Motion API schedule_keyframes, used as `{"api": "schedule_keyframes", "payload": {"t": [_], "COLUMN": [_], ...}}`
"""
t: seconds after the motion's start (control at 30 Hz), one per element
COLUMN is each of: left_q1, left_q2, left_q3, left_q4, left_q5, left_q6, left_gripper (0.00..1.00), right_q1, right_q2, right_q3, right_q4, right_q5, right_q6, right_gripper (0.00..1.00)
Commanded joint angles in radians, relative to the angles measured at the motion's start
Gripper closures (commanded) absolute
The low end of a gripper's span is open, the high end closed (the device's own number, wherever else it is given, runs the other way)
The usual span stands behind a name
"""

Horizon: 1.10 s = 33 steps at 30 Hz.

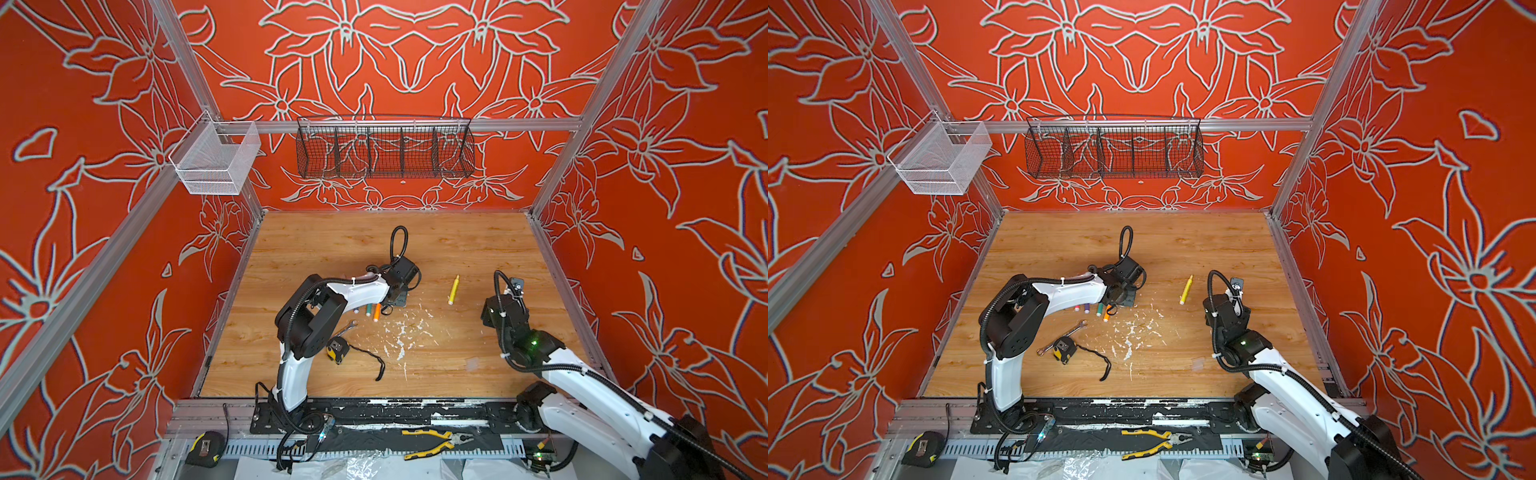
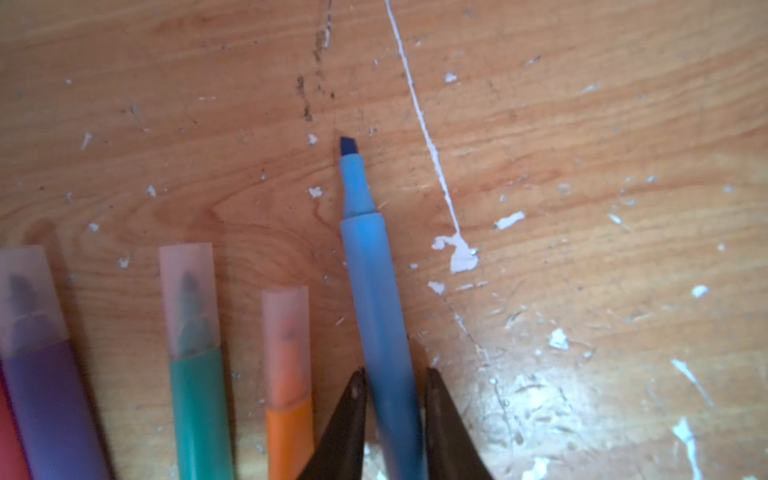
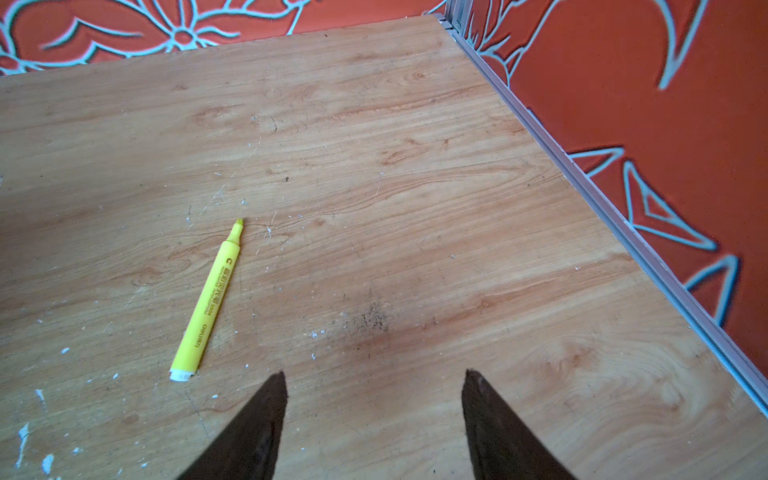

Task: Insert the pens into the pen caps
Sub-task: 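Move the left gripper over the blue marker and close on it, then lift the blue marker upright with the left gripper toward the right gripper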

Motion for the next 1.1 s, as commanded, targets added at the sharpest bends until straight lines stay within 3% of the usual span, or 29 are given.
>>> {"api": "schedule_keyframes", "payload": {"t": [0.0,0.17,0.3,0.5,0.57,0.67,0.8,0.97,1.07], "left_q1": [0.01,0.019,0.027,0.028,0.027,0.024,0.001,-0.062,-0.113], "left_q2": [0.037,0.048,0.051,-0.007,-0.058,-0.165,-0.34,-0.488,-0.546], "left_q3": [-0.012,-0.008,-0.006,-0.016,-0.021,-0.068,-0.162,-0.263,-0.316], "left_q4": [-0.035,-0.032,-0.034,-0.024,-0.031,-0.003,0.057,0.138,0.197], "left_q5": [0.015,0.02,0.042,0.13,0.163,0.202,0.254,0.271,0.275], "left_q6": [-0.016,-0.012,-0.011,0.023,0.036,0.044,0.044,0.041,0.044], "left_gripper": [0.78,0.84,0.95,1.0,1.0,1.0,1.0,1.0,1.0], "right_q1": [-0.004,-0.003,-0.004,-0.004,-0.005,-0.002,0.029,0.183,0.283], "right_q2": [0.009,0.011,0.012,0.011,0.007,-0.014,-0.054,-0.089,-0.089], "right_q3": [0.033,0.035,0.035,0.052,0.067,0.079,0.057,0.037,-0.011], "right_q4": [0.002,-0.001,0.001,-0.033,-0.068,-0.048,0.075,0.202,0.38], "right_q5": [0.005,0.005,0.003,-0.011,-0.089,-0.311,-0.547,-0.579,-0.586], "right_q6": [-0.006,-0.005,-0.006,0.025,0.091,0.171,0.282,0.386,0.442], "right_gripper": [0.31,0.31,0.31,0.33,0.34,0.39,0.39,0.37,0.35]}}
